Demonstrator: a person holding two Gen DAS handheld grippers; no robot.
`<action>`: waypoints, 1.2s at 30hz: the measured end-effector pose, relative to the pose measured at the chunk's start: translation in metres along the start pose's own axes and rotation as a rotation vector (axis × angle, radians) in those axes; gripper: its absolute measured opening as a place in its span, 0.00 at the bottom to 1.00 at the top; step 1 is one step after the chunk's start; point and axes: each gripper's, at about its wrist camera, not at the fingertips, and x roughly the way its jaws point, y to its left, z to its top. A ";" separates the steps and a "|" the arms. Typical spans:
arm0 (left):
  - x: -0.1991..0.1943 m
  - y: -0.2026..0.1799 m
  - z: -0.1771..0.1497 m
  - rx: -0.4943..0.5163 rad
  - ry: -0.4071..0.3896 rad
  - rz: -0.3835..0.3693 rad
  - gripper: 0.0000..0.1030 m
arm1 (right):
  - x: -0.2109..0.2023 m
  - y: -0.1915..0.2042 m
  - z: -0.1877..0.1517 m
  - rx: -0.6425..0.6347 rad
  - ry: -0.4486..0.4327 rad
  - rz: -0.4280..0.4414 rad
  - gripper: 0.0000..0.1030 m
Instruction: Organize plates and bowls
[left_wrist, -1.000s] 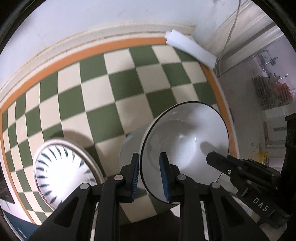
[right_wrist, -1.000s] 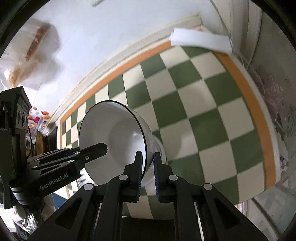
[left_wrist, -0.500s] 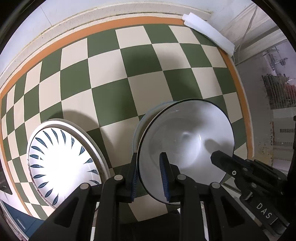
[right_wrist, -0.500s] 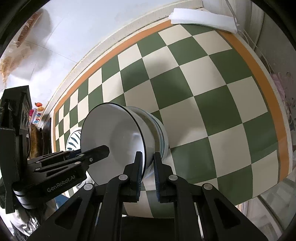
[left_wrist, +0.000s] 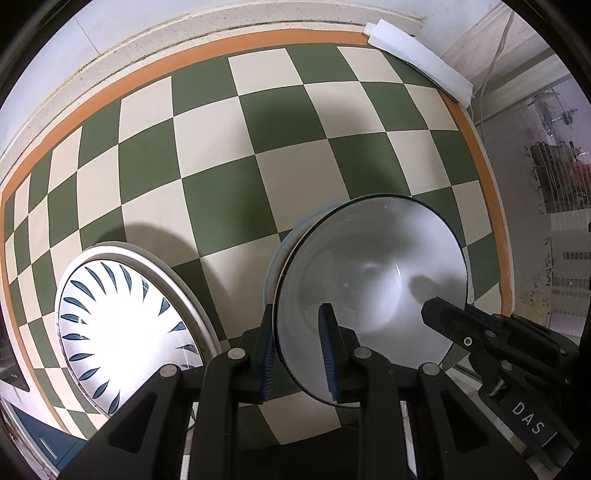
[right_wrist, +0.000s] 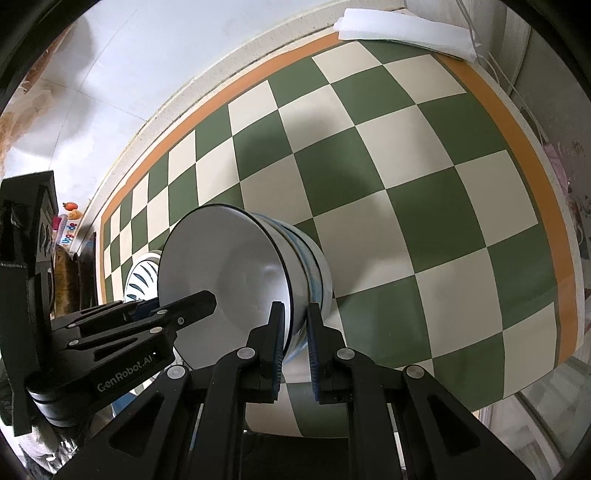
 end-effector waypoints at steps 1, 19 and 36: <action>0.000 0.000 0.000 0.001 0.000 0.001 0.20 | 0.000 0.000 0.000 0.004 0.003 0.001 0.13; -0.034 -0.004 -0.021 0.028 -0.094 0.060 0.20 | -0.017 0.012 -0.004 -0.024 0.005 -0.026 0.16; -0.138 0.010 -0.080 0.043 -0.312 0.003 0.82 | -0.129 0.064 -0.067 -0.162 -0.209 -0.109 0.73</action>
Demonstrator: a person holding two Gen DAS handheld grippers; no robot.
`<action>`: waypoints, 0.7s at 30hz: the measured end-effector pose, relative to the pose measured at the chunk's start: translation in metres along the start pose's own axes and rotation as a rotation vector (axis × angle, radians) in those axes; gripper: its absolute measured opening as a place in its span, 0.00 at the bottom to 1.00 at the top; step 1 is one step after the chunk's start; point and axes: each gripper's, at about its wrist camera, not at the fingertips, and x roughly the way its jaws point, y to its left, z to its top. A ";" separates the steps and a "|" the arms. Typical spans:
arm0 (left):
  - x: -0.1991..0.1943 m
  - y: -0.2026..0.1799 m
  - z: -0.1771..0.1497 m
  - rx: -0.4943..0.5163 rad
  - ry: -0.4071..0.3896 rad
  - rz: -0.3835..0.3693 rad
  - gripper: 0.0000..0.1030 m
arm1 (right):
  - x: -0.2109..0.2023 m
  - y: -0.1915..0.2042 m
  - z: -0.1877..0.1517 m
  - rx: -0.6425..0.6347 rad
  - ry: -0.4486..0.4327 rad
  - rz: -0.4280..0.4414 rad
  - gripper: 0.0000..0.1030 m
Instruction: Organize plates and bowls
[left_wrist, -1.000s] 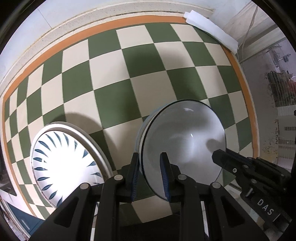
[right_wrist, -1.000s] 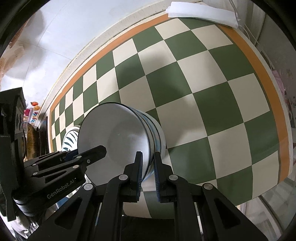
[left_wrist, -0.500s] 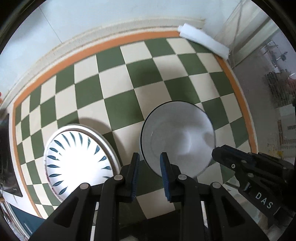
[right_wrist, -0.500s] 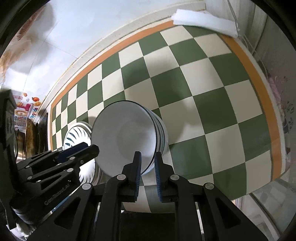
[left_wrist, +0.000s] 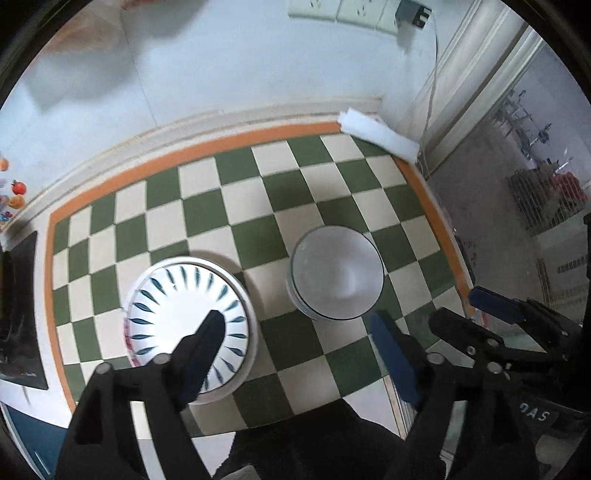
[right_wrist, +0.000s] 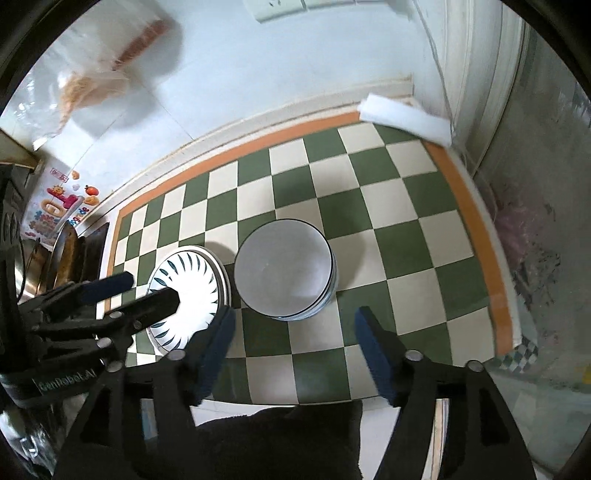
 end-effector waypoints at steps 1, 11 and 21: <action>-0.005 0.001 -0.001 0.002 -0.011 0.003 0.84 | -0.005 0.002 -0.002 -0.002 -0.011 -0.002 0.75; -0.034 0.005 -0.011 -0.004 -0.048 -0.019 0.88 | -0.042 0.013 -0.015 0.000 -0.080 -0.016 0.89; -0.022 0.009 -0.006 -0.016 -0.002 -0.049 0.88 | -0.045 0.010 -0.011 0.024 -0.087 -0.012 0.90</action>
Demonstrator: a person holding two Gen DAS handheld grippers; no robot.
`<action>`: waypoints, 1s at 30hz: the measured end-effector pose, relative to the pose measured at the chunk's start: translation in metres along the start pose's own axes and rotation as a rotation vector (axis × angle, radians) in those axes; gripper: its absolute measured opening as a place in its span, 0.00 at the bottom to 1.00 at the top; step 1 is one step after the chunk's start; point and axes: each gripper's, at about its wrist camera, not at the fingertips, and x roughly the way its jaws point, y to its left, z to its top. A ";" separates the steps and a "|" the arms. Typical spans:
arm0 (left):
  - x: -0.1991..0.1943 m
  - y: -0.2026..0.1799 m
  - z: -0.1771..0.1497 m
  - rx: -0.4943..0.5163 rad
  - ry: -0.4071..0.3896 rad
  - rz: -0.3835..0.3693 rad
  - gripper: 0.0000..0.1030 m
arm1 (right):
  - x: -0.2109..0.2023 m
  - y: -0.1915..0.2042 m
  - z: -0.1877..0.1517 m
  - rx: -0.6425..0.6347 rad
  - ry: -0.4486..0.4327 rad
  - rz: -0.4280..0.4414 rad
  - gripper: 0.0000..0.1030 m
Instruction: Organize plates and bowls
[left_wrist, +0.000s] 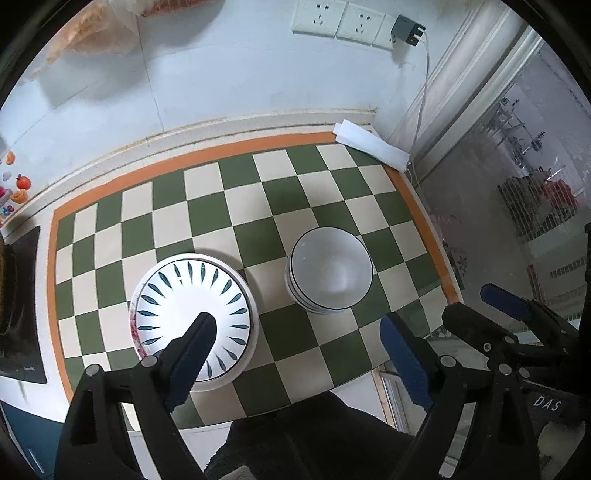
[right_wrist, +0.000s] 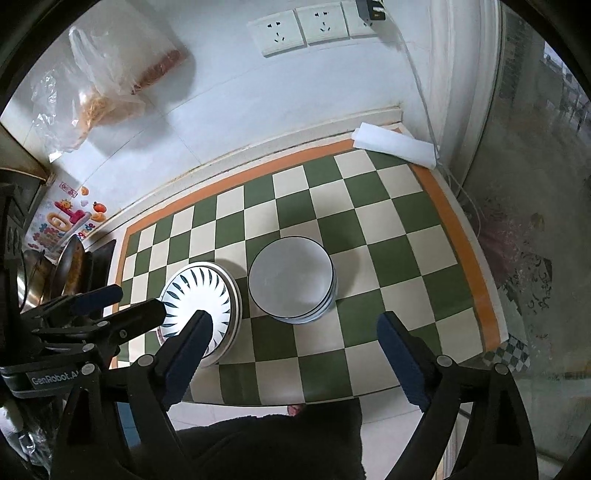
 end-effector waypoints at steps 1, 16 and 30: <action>0.004 0.001 0.002 -0.003 0.004 0.004 0.88 | 0.003 -0.001 0.001 0.006 0.001 0.002 0.90; 0.151 0.035 0.071 -0.089 0.234 -0.034 0.88 | 0.162 -0.071 0.031 0.205 0.197 0.231 0.90; 0.249 0.032 0.063 -0.130 0.509 -0.223 0.60 | 0.273 -0.101 0.014 0.309 0.407 0.408 0.61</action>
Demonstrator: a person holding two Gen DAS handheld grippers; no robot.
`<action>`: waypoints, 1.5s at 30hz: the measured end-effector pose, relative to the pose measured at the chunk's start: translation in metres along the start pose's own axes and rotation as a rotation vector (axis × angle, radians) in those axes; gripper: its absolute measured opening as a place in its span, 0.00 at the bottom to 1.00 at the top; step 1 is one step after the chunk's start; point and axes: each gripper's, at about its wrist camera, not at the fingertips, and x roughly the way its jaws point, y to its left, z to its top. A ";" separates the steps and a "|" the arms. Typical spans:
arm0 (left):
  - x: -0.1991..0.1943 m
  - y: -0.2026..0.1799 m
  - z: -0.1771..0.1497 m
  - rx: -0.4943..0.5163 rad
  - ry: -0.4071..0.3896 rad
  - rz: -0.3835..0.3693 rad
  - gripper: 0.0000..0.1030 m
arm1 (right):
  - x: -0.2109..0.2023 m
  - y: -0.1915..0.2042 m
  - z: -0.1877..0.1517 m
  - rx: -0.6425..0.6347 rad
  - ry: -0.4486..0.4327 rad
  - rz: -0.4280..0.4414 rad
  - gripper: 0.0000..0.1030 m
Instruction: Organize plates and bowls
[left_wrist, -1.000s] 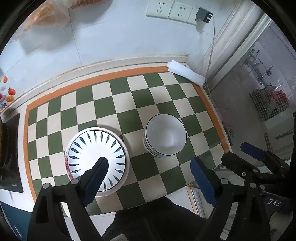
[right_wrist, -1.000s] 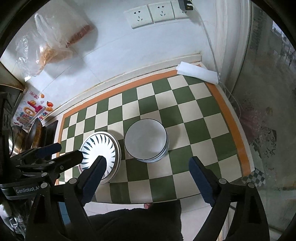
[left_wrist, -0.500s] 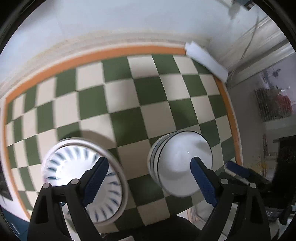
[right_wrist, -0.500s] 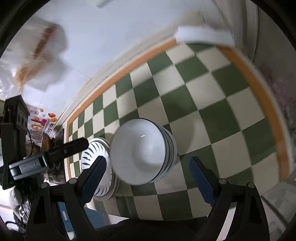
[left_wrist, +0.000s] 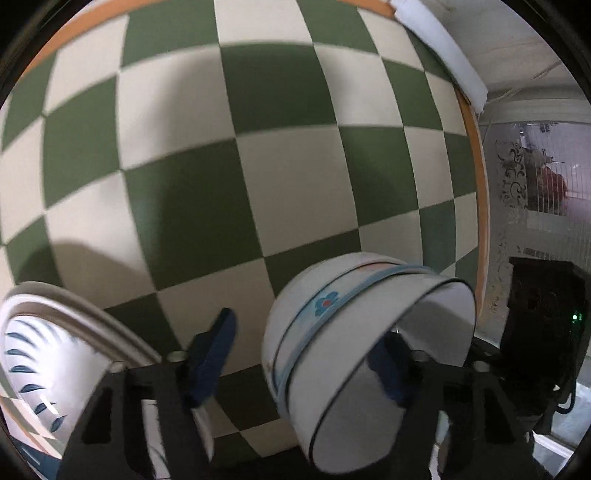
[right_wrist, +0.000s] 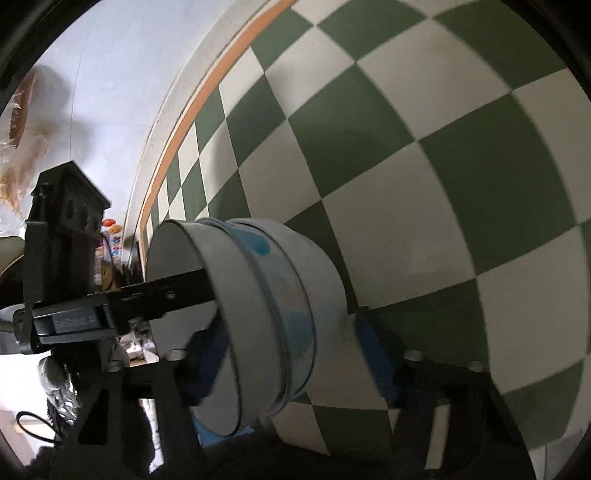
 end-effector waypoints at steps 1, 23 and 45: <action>0.002 0.000 0.000 0.000 0.001 -0.026 0.56 | 0.004 -0.002 0.002 0.000 0.011 0.000 0.59; -0.056 0.015 -0.033 -0.114 -0.116 -0.001 0.55 | 0.023 0.041 0.019 -0.063 0.065 0.073 0.52; -0.125 0.150 -0.089 -0.263 -0.222 0.003 0.55 | 0.125 0.179 -0.016 -0.240 0.185 0.080 0.50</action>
